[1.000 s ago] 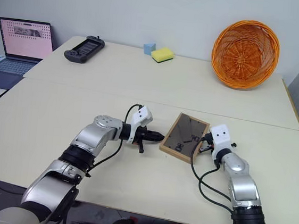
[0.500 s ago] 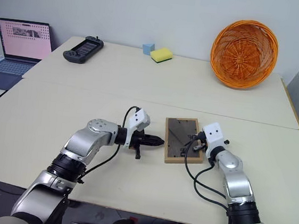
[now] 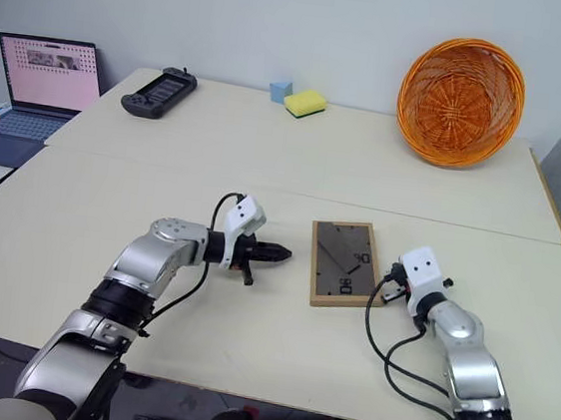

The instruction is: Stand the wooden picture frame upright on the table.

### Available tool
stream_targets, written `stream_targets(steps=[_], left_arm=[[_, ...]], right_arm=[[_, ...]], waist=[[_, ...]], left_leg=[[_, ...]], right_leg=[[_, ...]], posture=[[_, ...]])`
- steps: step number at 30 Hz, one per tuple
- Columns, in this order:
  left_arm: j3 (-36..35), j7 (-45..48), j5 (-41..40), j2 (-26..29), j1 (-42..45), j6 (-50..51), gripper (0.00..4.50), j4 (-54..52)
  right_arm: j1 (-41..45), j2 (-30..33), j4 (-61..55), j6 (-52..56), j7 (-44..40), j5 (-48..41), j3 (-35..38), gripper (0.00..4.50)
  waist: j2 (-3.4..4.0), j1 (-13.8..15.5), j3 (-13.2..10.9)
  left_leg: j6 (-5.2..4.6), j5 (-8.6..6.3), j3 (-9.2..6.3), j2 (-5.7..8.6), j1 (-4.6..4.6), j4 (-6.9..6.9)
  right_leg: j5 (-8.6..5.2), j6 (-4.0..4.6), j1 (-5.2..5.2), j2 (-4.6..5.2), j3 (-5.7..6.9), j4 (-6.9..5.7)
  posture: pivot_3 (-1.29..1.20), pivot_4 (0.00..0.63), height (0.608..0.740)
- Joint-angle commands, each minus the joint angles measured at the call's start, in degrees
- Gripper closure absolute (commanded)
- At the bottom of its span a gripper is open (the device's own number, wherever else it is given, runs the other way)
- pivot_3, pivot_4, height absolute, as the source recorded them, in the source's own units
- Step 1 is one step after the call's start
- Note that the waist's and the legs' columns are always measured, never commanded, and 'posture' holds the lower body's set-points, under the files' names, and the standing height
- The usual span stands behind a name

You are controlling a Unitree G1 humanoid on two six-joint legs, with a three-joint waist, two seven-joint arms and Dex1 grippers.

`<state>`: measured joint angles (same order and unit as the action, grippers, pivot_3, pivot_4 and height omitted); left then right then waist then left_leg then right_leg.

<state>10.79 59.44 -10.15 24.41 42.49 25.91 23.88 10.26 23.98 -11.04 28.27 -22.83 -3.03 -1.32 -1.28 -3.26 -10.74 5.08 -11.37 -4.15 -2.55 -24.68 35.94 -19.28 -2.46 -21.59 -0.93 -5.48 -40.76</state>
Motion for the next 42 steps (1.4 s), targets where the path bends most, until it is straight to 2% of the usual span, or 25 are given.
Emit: stream_targets(steps=[1, 7, 10, 17, 18, 21, 23, 25, 26, 28, 35, 41, 42], left_arm=[[-0.95, -1.67, 0.59, -1.71, 2.67, -3.0, 4.45, 2.34], [-1.87, -1.24, -1.45, -1.35, 2.1, 1.46, 4.45, 0.21], [-3.26, 1.51, -4.3, 1.53, 1.18, 6.69, 4.04, -3.22], [-4.43, 2.17, -7.26, 5.05, -1.19, 13.7, 2.6, -10.45], [-4.65, 2.07, -8.01, 5.51, -1.64, 15.79, 2.28, -11.81], [-6.01, 0.71, -10.98, 6.47, -2.61, 24.29, 1.78, -16.03], [-9.52, -2.17, -15.26, 5.66, -1.63, 35.81, 1.34, -17.45], [-15.38, -5.5, -19.44, 3.71, 0.69, 51.64, 0.95, -17.93], [-19.07, -7.19, -20.37, 2.25, 2.48, 59.25, 0.95, -16.88], [-23.61, -12.26, -24.58, 1.27, 5.08, 66.06, 0.95, -11.27], [-28.7, -32.74, -39.2, -0.57, 4.26, 66.59, 0.95, -6.89], [-29.31, -48.35, -55.64, 0.13, 3.47, 66.59, 0.02, -3.76], [-29.34, -50.58, -57.84, 0.23, 3.41, 66.59, 0.02, -3.49]], right_arm=[[-0.75, -0.75, -5.11, 2.37, 0.43, -1.09, 0.69, 4.5], [-0.64, -1.15, -6.43, 3.28, 0.98, -0.37, 0.0, 4.5], [0.05, -0.18, -5.06, 2.69, 0.55, -0.35, 0.96, 4.5], [0.76, 0.77, -3.35, 1.66, 0.24, -0.44, 1.31, 4.5], [0.74, 0.84, -3.31, 1.59, 0.2, -0.41, 1.22, 4.5], [0.38, 1.13, -3.29, 1.35, 0.01, -0.35, 1.15, 4.5], [0.05, 1.33, -3.24, 1.29, -0.07, -0.39, 1.31, 4.5], [-0.43, 1.71, -3.23, 1.22, -0.18, -0.4, 1.55, 4.5], [-0.57, 1.87, -3.26, 1.22, -0.21, -0.39, 1.6, 4.5], [-0.7, 2.1, -3.34, 1.21, -0.24, -0.42, 1.63, 4.5], [-0.85, 2.47, -3.33, 0.91, -0.15, -0.28, 1.08, 4.5], [0.18, 4.56, -2.77, -1.73, -1.22, 1.79, -0.62, 4.5], [0.33, 4.91, -2.62, -2.18, -1.39, 2.18, -0.86, 4.5]], waist=[[0.0, -0.05, 0.0], [0.0, -0.11, 0.0], [0.0, -0.15, 0.0], [0.0, 0.02, 0.0], [0.0, 0.0, 0.0], [0.0, -0.05, 0.0], [0.0, -0.05, 0.0], [0.0, -0.04, 0.0], [0.0, -0.04, 0.0], [0.0, -0.04, 0.0], [0.0, -0.14, 0.0], [0.0, -0.01, 0.0], [0.0, -0.02, 0.0]], left_leg=[[0.0, 0.0, 0.01, -0.01, 0.0, 0.0], [0.0, 0.0, 0.0, -0.01, 0.0, 0.0], [0.0, 0.0, 0.0, -0.01, 0.0, 0.0], [0.0, 0.0, 0.0, -0.01, 0.0, 0.0], [0.0, 0.0, 0.0, -0.02, 0.0, 0.0], [0.0, 0.0, 0.0, -0.03, 0.0, 0.0], [0.0, 0.0, -0.01, -0.03, 0.0, 0.0], [0.0, 0.0, -0.01, -0.03, 0.0, 0.01], [0.0, 0.0, -0.02, -0.02, 0.0, 0.01], [0.0, 0.0, -0.05, -0.01, -0.01, 0.02], [0.01, 0.01, -0.09, -0.06, 0.02, 0.02], [0.02, 0.01, -0.09, -0.02, 0.02, 0.04], [0.02, 0.01, -0.09, -0.02, 0.02, 0.04]], right_leg=[[0.0, 0.0, 0.0, 0.0, 0.0, 0.01], [0.0, 0.0, -0.01, -0.01, 0.01, -0.01], [0.0, 0.0, -0.02, -0.01, 0.0, -0.02], [0.0, 0.0, 0.0, 0.0, 0.01, -0.01], [0.0, 0.0, -0.01, 0.0, 0.0, -0.01], [0.0, 0.0, -0.02, -0.01, 0.01, -0.02], [0.0, 0.0, -0.02, -0.01, 0.01, -0.03], [0.0, -0.01, -0.02, -0.01, 0.01, -0.03], [-0.01, -0.01, -0.02, -0.01, 0.02, -0.03], [-0.01, -0.02, -0.02, -0.01, 0.06, -0.03], [-0.01, -0.01, -0.01, 0.01, 0.09, -0.09], [0.0, -0.01, 0.0, 0.05, 0.08, -0.09], [0.0, -0.01, 0.0, 0.05, 0.07, -0.09]], posture=[[0.0, 0.15, 0.74], [0.0, 0.15, 0.74], [0.0, 0.15, 0.74], [0.0, 0.15, 0.74], [0.0, 0.15, 0.74], [0.0, 0.15, 0.74], [0.0, 0.15, 0.74], [0.0, 0.15, 0.74], [0.0, 0.15, 0.74], [0.0, 0.15, 0.74], [0.0, 0.15, 0.74], [0.0, 0.15, 0.74], [0.0, 0.15, 0.74]])
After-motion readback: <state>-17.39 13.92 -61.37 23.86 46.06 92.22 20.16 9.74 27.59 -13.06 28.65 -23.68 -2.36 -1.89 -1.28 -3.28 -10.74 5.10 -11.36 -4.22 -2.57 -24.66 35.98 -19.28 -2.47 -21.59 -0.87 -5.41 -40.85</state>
